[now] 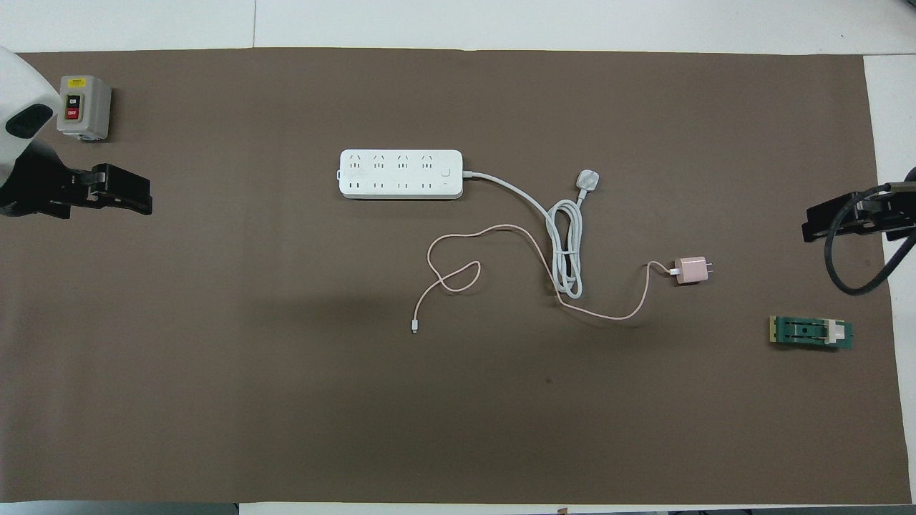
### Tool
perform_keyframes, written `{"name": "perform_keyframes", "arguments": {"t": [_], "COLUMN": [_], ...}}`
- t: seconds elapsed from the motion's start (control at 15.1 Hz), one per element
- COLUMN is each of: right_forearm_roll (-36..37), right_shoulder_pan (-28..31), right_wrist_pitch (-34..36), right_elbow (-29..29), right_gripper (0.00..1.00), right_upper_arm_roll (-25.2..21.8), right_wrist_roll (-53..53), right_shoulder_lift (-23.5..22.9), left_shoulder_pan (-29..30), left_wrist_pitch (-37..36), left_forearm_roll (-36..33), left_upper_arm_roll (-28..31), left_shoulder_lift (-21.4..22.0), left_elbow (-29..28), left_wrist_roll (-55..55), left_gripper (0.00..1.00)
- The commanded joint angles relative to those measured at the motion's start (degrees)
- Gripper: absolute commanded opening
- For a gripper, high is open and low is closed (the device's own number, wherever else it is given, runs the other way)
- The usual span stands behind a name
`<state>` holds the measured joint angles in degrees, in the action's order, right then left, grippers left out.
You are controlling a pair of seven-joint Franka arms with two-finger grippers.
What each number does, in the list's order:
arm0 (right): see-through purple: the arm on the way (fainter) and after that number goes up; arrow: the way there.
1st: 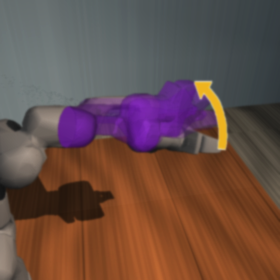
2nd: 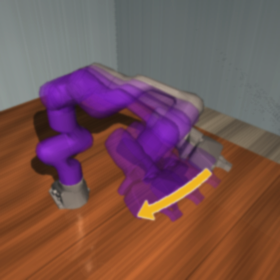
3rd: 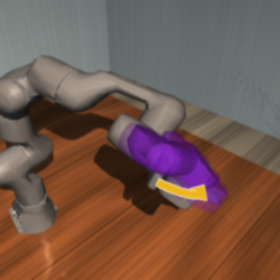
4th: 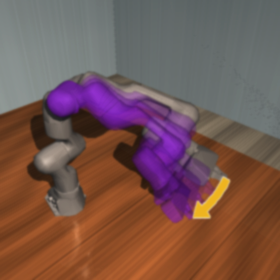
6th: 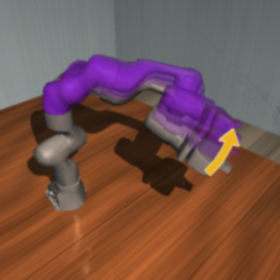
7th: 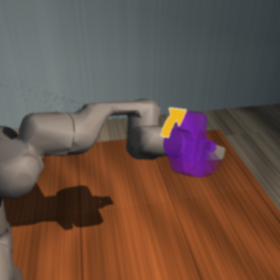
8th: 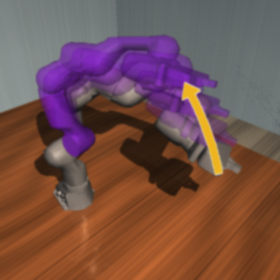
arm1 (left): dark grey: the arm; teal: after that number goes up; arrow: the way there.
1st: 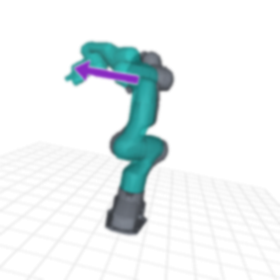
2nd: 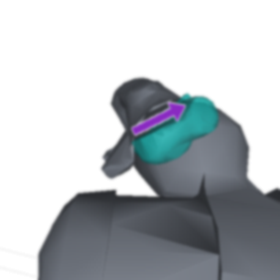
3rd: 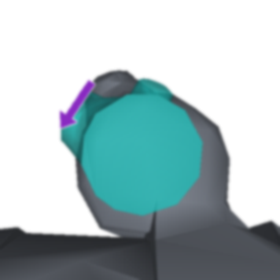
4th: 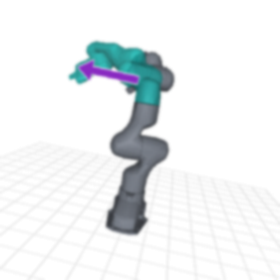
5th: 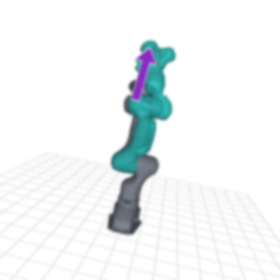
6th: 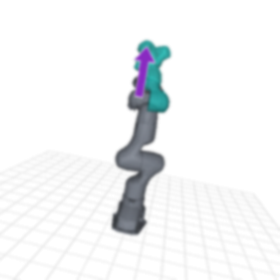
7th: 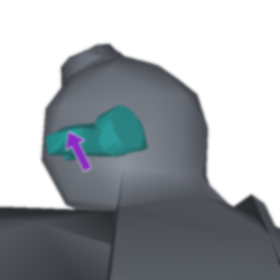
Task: Plug charger into power strip
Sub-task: 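Reach the left gripper to the power strip end and grasp it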
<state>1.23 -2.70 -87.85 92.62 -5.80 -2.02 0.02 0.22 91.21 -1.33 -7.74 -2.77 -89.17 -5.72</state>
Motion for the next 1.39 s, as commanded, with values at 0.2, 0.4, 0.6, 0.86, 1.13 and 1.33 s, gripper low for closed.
{"name": "perform_keyframes", "arguments": {"t": [0.2, 0.4, 0.6, 0.86, 1.13, 1.33], "right_forearm_roll": [0.53, 0.26, -0.18, -0.61, -2.45, -5.89], "right_shoulder_pan": [-0.28, -0.02, -0.11, 0.07, -0.11, 0.24], "right_wrist_pitch": [0.74, 0.66, 0.75, -1.09, -1.63, -1.28], "right_elbow": [1.86, 0.98, 0.89, 0.98, 1.25, 1.42], "right_gripper": [1.0, 1.0, 1.0, 1.0, 1.0, 1.0], "right_upper_arm_roll": [0.88, 0.79, 1.06, 0.79, 1.59, 1.32], "right_wrist_roll": [0.79, 0.7, 0.44, 1.49, 24.45, 43.89], "right_shoulder_lift": [1.21, 0.69, 0.42, 0.77, 0.42, -0.01], "left_shoulder_pan": [-0.66, -0.57, -0.66, -0.31, -2.76, -3.21], "left_wrist_pitch": [-2.97, -2.88, -2.09, -0.6, 4.67, 6.69], "left_forearm_roll": [-1.31, -0.79, 1.14, 14.04, 25.46, 37.23], "left_upper_arm_roll": [0.35, 0.35, 0.18, 0.26, 0.18, 0.09], "left_shoulder_lift": [-0.05, -0.13, -0.75, -4.26, -6.99, -8.57], "left_elbow": [2.25, 2.25, 2.25, 2.25, 1.99, 1.28], "left_wrist_roll": [0.54, 0.54, 0.36, 0.36, 0.45, 1.94], "left_gripper": [1.0, 1.0, 1.0, 1.0, 1.0, 1.0]}}
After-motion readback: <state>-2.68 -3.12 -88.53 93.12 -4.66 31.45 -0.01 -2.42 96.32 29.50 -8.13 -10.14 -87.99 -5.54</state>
